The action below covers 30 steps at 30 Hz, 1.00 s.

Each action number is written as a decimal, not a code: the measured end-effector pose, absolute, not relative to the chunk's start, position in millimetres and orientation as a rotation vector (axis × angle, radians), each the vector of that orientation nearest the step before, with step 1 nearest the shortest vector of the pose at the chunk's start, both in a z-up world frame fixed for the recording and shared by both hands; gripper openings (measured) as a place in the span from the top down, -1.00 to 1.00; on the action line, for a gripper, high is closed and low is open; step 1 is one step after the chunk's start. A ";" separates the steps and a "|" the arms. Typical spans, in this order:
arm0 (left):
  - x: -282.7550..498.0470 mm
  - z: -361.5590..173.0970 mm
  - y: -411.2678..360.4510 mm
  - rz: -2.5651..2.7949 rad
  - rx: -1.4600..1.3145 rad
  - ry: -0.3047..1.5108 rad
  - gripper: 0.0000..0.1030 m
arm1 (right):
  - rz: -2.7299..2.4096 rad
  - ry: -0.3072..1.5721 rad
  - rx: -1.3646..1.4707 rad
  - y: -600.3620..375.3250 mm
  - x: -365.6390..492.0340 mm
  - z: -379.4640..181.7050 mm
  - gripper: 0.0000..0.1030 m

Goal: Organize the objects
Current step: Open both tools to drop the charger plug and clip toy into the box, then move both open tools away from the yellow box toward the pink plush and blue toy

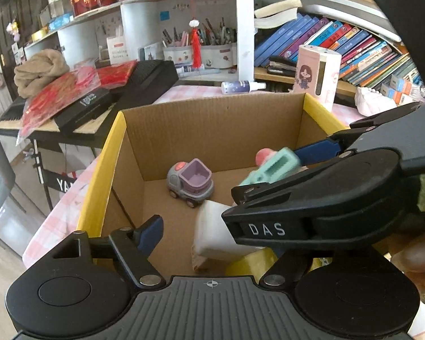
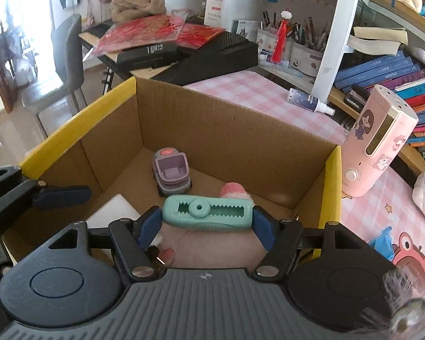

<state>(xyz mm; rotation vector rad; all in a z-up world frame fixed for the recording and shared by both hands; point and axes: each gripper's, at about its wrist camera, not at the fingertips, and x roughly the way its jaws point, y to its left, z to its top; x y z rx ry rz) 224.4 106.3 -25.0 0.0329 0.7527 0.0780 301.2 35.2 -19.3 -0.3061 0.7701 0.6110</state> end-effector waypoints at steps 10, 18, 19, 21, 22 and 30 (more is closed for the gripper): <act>189.5 -4.3 108.2 0.099 0.048 0.666 -0.73 | 0.545 0.669 -0.247 19.8 268.6 -0.3 -0.42; 145.8 15.5 122.1 0.156 -0.011 0.567 -0.91 | 0.430 0.559 -0.160 -0.5 227.2 22.0 -0.61; 140.3 16.7 124.3 0.165 -0.019 0.561 -0.91 | 0.413 0.544 -0.150 -3.4 220.8 23.8 -0.63; 129.3 17.5 129.4 0.186 -0.035 0.552 -0.92 | 0.380 0.519 -0.142 -8.0 208.7 26.0 -0.74; 125.2 17.2 131.9 0.195 -0.041 0.550 -0.92 | 0.367 0.508 -0.141 -9.8 202.0 26.1 -0.74; 86.3 12.5 144.7 0.240 -0.067 0.567 -0.94 | 0.320 0.517 -0.159 -16.5 160.0 22.7 -0.79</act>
